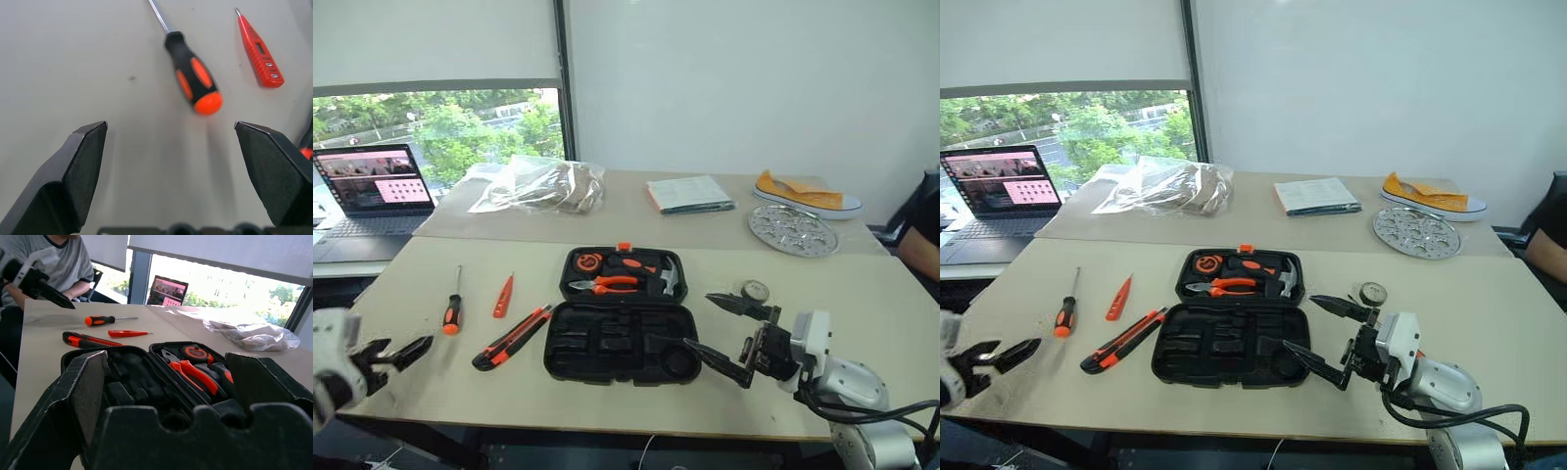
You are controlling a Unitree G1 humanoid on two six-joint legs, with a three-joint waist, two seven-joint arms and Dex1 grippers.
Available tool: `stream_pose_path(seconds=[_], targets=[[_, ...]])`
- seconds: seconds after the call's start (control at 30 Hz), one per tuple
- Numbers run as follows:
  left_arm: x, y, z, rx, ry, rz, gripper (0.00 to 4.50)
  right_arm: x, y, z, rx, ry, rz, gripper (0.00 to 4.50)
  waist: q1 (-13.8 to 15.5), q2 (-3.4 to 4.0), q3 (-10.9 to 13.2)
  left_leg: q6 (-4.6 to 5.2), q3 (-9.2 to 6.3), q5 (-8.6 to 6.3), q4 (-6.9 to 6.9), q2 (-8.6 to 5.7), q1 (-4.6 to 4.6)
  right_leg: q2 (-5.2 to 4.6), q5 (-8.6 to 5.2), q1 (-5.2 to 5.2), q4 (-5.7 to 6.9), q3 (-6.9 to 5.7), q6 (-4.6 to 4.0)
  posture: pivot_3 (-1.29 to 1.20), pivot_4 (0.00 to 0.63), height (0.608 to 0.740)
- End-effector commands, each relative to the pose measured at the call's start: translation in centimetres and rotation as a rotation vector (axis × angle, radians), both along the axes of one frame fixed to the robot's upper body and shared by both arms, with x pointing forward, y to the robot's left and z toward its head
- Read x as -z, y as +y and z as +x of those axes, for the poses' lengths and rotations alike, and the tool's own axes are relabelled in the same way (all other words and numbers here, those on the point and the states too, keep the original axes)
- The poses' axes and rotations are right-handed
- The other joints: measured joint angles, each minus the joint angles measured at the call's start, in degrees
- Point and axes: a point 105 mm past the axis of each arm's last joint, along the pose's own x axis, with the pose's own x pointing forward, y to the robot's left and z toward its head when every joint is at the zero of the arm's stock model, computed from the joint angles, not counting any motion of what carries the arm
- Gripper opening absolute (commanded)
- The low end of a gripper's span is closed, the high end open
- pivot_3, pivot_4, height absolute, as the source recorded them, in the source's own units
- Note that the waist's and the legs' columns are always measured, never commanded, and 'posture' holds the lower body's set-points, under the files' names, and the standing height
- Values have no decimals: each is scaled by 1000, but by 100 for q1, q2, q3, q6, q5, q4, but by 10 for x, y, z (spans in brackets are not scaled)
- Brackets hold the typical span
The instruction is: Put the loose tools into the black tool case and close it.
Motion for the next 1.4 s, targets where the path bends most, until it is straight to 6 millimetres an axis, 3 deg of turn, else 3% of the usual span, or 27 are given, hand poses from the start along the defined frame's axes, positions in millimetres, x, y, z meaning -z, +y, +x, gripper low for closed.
stream_pose_path(seconds=[0.03, 0.13, 0.23, 0.43, 0.5, 0.53, 0.6, 0.67, 0.87, 0.97, 1.17, 1.4], targets=[[-3, 0, 31, -66, 71, -16, 4482, -6, -1, -1, -3, -31, -8, 4500, -23, -2, 1, -8, 0, 4, -1, 3, 2, 5, -2, -1, 4, 1, -5, 0, 150, 740], [3, -7, 46, -48, 136, -15, 4482, -5, -2, -2, 0, -30, -11, 4500, -65, -5, 2, -29, 1, 17, -9, 3, 10, 21, -5, -2, 16, -1, -16, 0, 150, 740], [10, -5, 53, -61, 182, 10, 3797, -5, -4, -3, 10, -27, -13, 4500, -135, -5, 2, -36, 6, 20, -22, 4, 24, 26, -15, -3, 24, 2, -29, 0, 150, 740], [13, -6, 53, -54, 188, -12, 1417, -4, -9, -6, 42, -24, -13, 4500, -117, -2, 4, -46, 7, 20, -21, 14, 25, 34, -23, -6, 26, 2, -40, 0, 150, 740], [-7, -5, 59, -23, 59, -24, 843, -6, -13, -7, 53, -27, -17, 4500, -116, -3, 4, -45, 6, 20, -19, 13, 25, 24, -23, -6, 31, 2, -39, 0, 150, 740], [-28, -12, 64, 52, -67, -31, 841, -6, -16, -8, 58, -28, -23, 4500, -112, -4, 5, -45, 6, 20, -18, 12, 25, 22, -23, -6, 31, 2, -39, 0, 150, 740], [-76, -49, 65, 371, -360, 30, 841, -7, -22, -9, 72, -25, -31, 4500, -101, -15, 11, -45, 4, 20, -18, 13, 23, 17, -23, -7, 31, -2, -39, 0, 150, 740], [-95, -90, 52, 694, -493, 79, 841, -8, -25, -9, 78, -24, -42, 4500, -65, -20, 12, -46, 3, 20, -15, 15, 15, 12, -23, -12, 31, -14, -40, 0, 150, 740], [-68, -166, 42, 1279, -302, 218, 841, -6, -30, -7, 78, -16, -57, 4500, -7, 13, 12, -45, 10, 21, -14, -10, 18, 18, -24, -5, 32, -2, -38, 0, 150, 740], [-33, -181, 59, 1415, -127, 515, 841, -7, -28, -7, 72, -20, -58, 4500, 12, 12, 12, -46, 8, 22, -12, -12, 17, 28, -24, 1, 30, 6, -37, 0, 150, 740], [-19, -197, 86, 1422, -85, 660, 841, -9, -24, -9, 74, -27, -50, 4500, -28, 10, 13, -35, -8, 27, 6, -2, -24, 39, -24, -6, 23, 13, -34, 0, 150, 740], [-9, -206, 97, 1421, -66, 699, 841, -8, -24, -11, 92, -26, -45, 4500, -29, 9, 14, -24, -17, 21, 21, 4, -24, 44, -25, -13, 16, 0, -32, 0, 150, 740]])
